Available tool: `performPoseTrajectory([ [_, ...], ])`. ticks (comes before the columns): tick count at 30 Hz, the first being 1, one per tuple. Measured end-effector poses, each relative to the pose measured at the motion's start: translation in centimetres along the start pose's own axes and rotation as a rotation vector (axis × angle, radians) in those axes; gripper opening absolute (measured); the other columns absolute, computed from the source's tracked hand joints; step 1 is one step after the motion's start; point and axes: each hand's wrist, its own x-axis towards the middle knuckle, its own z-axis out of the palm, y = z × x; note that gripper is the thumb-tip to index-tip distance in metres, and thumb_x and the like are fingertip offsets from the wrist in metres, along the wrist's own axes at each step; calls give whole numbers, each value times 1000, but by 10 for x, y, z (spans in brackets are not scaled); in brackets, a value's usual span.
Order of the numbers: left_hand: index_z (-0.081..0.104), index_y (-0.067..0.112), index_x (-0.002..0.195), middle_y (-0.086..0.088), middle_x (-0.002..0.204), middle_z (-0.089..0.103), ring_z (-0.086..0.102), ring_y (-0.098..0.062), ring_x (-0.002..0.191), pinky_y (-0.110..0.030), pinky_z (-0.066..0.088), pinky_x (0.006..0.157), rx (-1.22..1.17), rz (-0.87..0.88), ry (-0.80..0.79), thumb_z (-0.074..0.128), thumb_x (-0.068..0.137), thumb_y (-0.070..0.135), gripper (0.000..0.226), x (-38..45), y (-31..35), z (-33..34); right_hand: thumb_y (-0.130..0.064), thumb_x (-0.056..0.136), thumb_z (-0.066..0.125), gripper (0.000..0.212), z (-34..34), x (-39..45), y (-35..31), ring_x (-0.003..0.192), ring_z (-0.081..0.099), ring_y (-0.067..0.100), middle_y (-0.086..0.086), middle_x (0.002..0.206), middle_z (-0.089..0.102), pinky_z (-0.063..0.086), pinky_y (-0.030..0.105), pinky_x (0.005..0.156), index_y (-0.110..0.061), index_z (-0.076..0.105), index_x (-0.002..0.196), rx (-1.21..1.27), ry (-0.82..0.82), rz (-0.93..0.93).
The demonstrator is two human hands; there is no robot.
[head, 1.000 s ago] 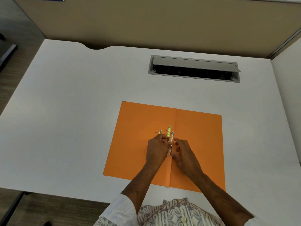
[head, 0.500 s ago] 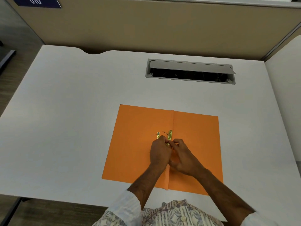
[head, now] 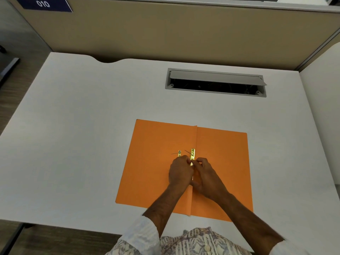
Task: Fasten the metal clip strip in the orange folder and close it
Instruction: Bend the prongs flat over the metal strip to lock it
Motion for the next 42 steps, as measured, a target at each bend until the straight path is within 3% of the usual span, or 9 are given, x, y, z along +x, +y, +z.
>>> performPoseTrajectory([
  [4, 74, 20, 93, -3, 94, 76, 72, -22, 86, -31, 57, 71, 2, 0, -16, 71, 82, 22, 10, 3, -5, 0, -47, 72, 81, 82, 0, 2, 2, 114, 53, 25, 7, 139, 43, 53, 38, 90, -19, 43, 140, -95, -24, 14],
  [7, 75, 19, 97, -3, 97, 76, 71, -20, 89, -33, 58, 77, -19, 12, 5, 72, 83, 23, 14, 8, -8, -1, -52, 71, 80, 86, -2, 4, 3, 116, 51, 26, 6, 141, 42, 51, 39, 90, -20, 41, 141, -230, -62, 19],
  [12, 74, 12, 105, -6, 99, 76, 71, -17, 91, -31, 58, 83, -92, 97, 37, 69, 87, 14, 19, 20, -7, -4, -54, 73, 75, 94, -2, 4, 2, 128, 42, 31, 9, 158, 25, 48, 44, 93, -18, 32, 148, -389, -92, -1],
  [19, 76, 14, 102, -2, 95, 77, 71, -12, 86, -31, 60, 81, -145, 141, 32, 72, 86, 18, 18, 30, -2, -1, -54, 74, 73, 100, 1, 5, 3, 130, 41, 30, 7, 158, 28, 44, 44, 96, -11, 25, 150, -429, -129, -7],
  [25, 77, 13, 104, -3, 98, 78, 71, -13, 89, -29, 58, 83, -142, 155, 25, 70, 87, 17, 19, 33, 1, 2, -53, 69, 77, 100, 4, 5, 5, 123, 48, 32, 9, 156, 34, 48, 46, 88, -8, 34, 147, -441, -136, 1],
  [31, 77, 15, 91, -2, 91, 77, 69, -15, 82, -32, 58, 75, -106, 148, 68, 69, 87, 18, 9, 40, 3, 2, -54, 71, 76, 95, 6, 2, 3, 118, 49, 31, 8, 162, 22, 50, 45, 82, -5, 38, 143, -494, -148, -1],
  [35, 75, 16, 88, -1, 94, 74, 67, -15, 84, -33, 57, 74, -85, 151, 72, 70, 87, 16, 6, 46, 6, 2, -56, 76, 70, 92, 6, 3, 4, 120, 46, 30, 7, 164, 12, 49, 44, 86, -6, 35, 145, -536, -153, -21],
  [42, 74, 17, 85, -1, 93, 70, 60, -12, 79, -26, 50, 68, -51, 169, 91, 73, 84, 14, 4, 52, 8, 2, -58, 78, 67, 90, 6, 7, 5, 125, 42, 31, 6, 164, 12, 45, 45, 93, -9, 34, 145, -516, -159, -23],
])
